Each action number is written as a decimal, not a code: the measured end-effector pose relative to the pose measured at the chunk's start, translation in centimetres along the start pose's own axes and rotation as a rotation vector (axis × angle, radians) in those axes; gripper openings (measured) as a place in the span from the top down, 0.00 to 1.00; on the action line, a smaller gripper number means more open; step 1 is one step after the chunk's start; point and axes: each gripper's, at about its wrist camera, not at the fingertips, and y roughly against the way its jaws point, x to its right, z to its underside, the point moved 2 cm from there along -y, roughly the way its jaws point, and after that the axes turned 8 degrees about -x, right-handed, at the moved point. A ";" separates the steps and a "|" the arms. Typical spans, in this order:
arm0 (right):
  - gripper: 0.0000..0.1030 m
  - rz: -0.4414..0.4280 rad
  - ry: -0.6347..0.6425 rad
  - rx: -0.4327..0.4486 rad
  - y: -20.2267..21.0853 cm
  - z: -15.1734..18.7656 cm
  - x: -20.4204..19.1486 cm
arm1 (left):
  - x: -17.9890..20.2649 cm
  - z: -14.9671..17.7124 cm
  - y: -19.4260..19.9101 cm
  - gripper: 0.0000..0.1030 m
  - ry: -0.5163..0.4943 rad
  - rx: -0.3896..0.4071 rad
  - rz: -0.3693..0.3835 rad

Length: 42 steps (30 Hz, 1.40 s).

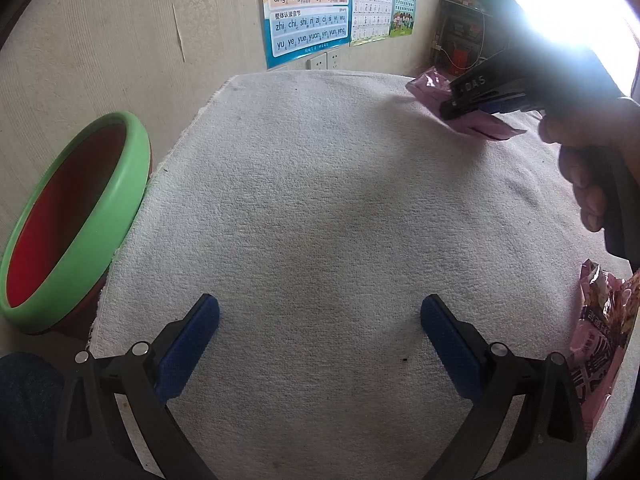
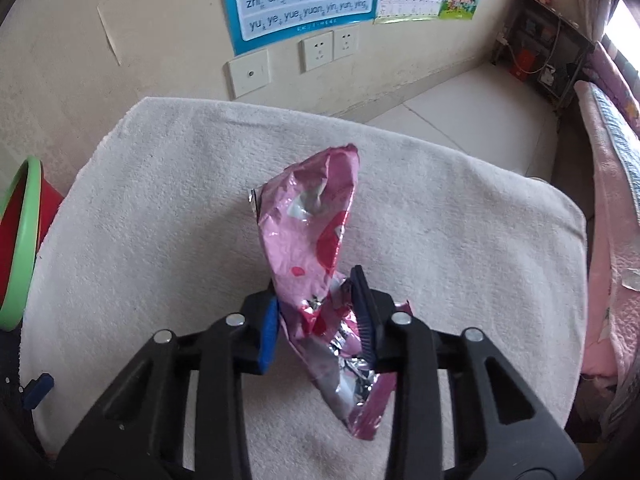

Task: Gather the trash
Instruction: 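Grasp the pink foil wrapper with the right tool while the left tool grasps a pink snack bag, then carry the pink foil wrapper and pink snack bag over the red bin with both tools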

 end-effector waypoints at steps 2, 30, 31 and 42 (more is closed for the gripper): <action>0.71 -0.004 -0.024 0.007 1.1 0.2 0.5 | 0.0 -0.1 -0.1 0.07 -0.001 -0.009 0.000; 0.71 0.037 -0.127 0.095 12.7 9.0 6.6 | 14.1 1.1 4.5 0.52 -0.542 -0.212 0.434; 0.71 0.035 -0.127 0.096 12.8 9.2 6.5 | 13.8 0.9 4.8 0.59 -0.536 -0.199 0.430; 0.71 -0.023 -0.070 0.142 15.2 8.1 1.3 | 3.9 -3.0 8.5 0.67 -0.264 -0.094 0.358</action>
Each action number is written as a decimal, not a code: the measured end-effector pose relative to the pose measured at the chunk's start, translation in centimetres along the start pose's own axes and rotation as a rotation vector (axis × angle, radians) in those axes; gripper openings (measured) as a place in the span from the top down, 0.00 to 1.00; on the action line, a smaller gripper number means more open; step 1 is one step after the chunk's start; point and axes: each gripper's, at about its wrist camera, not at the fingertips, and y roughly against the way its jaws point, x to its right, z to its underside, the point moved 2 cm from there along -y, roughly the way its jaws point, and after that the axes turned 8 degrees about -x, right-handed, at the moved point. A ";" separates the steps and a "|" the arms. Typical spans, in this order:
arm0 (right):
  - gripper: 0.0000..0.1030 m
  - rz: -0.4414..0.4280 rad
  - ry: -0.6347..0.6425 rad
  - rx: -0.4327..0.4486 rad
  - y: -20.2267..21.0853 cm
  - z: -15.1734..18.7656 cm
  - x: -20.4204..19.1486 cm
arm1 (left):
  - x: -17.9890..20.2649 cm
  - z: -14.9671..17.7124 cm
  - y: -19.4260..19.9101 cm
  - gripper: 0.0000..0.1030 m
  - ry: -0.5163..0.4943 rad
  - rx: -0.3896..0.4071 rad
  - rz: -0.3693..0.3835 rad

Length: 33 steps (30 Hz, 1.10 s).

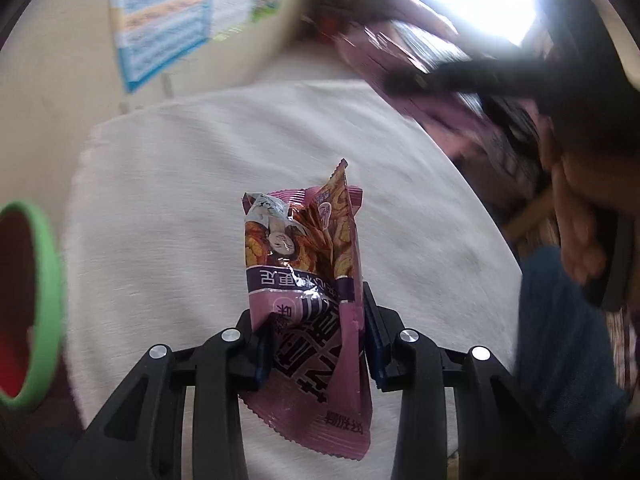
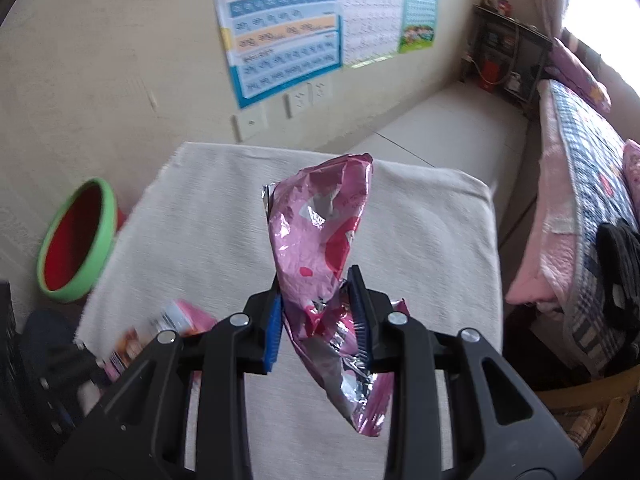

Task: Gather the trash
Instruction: 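Carry the pink foil wrapper and pink snack bag over the red bin with both tools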

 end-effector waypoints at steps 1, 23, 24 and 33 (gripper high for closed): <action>0.71 -0.006 0.008 0.004 0.1 -0.2 -0.8 | -1.1 -0.1 0.8 0.67 0.025 0.016 -0.017; 0.71 -0.299 0.274 -0.018 -3.1 -6.2 -26.3 | -25.3 4.8 12.7 0.66 0.478 0.209 -0.245; 0.71 -0.307 0.287 -0.028 -3.6 -6.3 -27.3 | -25.9 5.0 12.8 0.66 0.485 0.210 -0.248; 0.60 -0.310 0.368 -0.095 -8.0 -6.0 -33.2 | -29.9 5.4 12.9 0.53 0.531 0.223 -0.225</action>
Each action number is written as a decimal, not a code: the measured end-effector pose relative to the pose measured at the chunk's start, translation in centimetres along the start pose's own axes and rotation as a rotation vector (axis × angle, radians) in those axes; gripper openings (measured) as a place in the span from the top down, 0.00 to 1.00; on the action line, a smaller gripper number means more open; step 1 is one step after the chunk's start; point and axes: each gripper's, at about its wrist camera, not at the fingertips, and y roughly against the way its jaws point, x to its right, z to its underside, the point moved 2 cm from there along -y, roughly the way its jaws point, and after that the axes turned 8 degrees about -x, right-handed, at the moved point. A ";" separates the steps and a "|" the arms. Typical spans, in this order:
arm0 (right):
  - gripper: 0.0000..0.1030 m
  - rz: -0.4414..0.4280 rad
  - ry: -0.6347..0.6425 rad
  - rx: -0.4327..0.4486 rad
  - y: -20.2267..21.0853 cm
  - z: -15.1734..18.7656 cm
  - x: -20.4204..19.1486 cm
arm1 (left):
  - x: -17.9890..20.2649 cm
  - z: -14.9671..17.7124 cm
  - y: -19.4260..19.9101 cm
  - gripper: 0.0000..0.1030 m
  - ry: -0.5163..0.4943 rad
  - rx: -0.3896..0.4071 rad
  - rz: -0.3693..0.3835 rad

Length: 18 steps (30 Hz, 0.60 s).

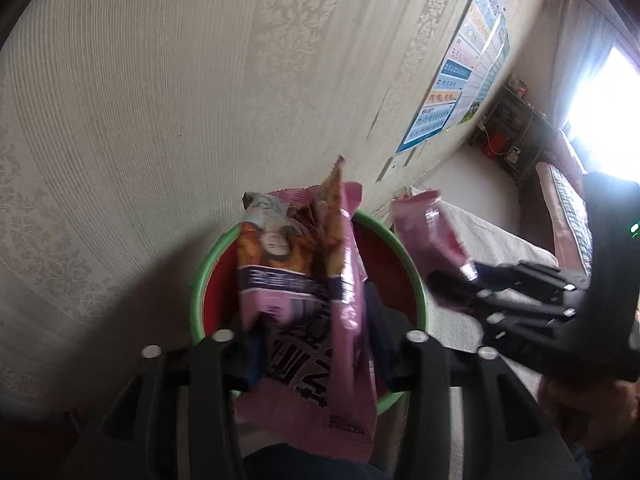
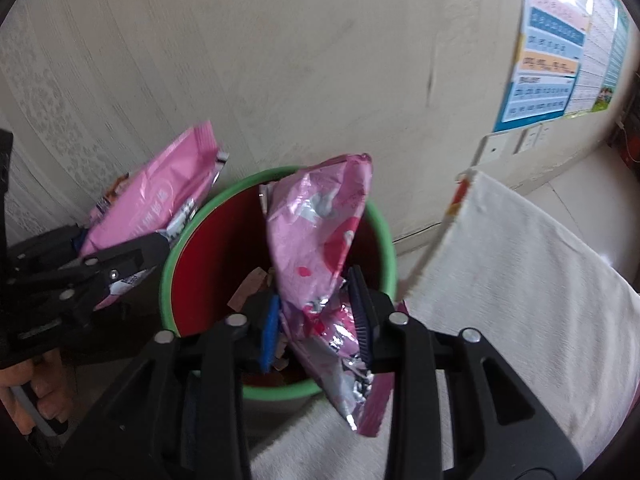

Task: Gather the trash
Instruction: 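Carry the pink foil wrapper and pink snack bag over the red bin with both tools, then open both tools to drop the wrappers into the bin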

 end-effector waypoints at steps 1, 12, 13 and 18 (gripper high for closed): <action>0.39 0.007 0.013 -0.010 -0.6 0.0 -0.3 | -0.1 -0.1 0.0 0.37 0.003 0.001 -0.007; 0.05 0.068 0.025 0.028 1.2 2.0 0.6 | 0.0 0.2 1.1 0.08 0.043 0.032 0.000; 0.05 0.082 0.017 0.039 2.0 2.2 1.1 | 0.7 0.4 1.4 0.08 0.033 0.046 0.002; 0.05 0.130 -0.066 0.089 6.0 4.6 4.0 | 4.4 1.1 2.4 0.08 -0.035 0.068 0.005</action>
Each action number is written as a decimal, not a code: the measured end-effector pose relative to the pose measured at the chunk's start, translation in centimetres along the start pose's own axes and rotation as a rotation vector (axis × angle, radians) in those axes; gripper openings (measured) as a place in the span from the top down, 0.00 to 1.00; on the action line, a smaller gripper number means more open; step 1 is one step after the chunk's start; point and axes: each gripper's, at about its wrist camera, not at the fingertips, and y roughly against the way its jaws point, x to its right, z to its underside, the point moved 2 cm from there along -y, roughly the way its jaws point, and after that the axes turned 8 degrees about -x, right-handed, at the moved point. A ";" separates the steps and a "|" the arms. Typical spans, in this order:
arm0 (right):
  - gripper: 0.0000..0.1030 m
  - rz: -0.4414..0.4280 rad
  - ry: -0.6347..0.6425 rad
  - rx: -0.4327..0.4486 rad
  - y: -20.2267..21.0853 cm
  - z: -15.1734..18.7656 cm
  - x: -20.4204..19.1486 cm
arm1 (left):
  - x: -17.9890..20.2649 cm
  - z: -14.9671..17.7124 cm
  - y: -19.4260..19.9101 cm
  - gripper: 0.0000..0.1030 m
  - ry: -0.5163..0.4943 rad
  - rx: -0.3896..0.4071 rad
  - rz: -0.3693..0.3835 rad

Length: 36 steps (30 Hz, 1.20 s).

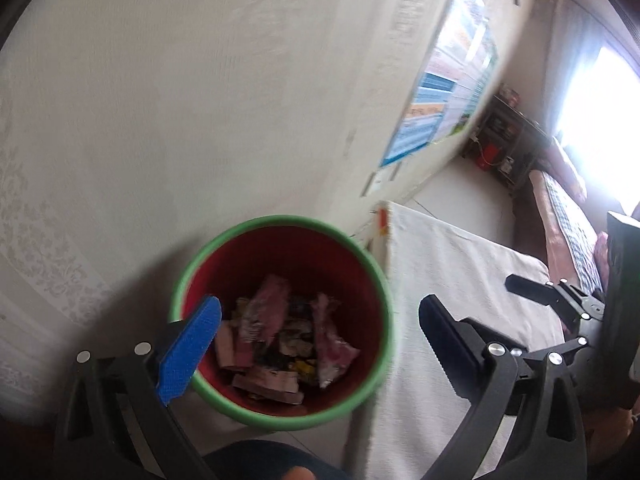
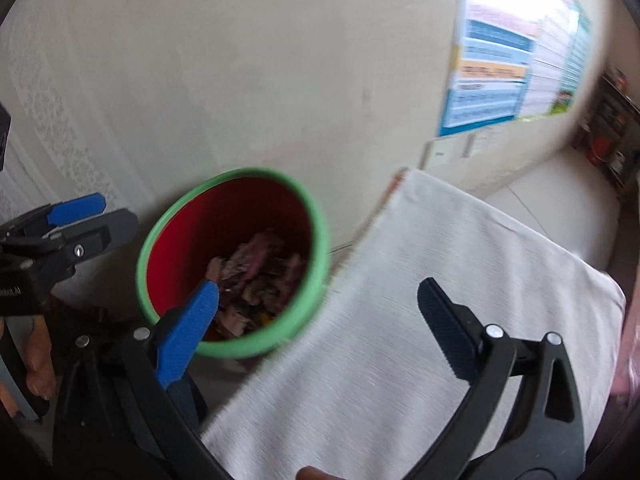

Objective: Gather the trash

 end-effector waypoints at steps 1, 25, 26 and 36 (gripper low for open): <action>0.05 0.017 -0.023 0.006 0.8 0.7 0.9 | 1.2 0.1 0.2 0.08 -0.019 0.002 0.004; 0.05 0.382 -0.458 0.145 14.7 17.0 18.4 | 24.0 6.7 -0.2 0.08 -0.323 0.009 0.193; 0.05 0.383 -0.466 0.147 14.8 17.2 18.5 | 24.4 6.8 -0.1 0.08 -0.331 0.026 0.173; 0.05 0.413 -0.476 0.179 15.7 18.7 17.9 | 26.3 8.2 2.4 0.08 -0.397 0.181 0.133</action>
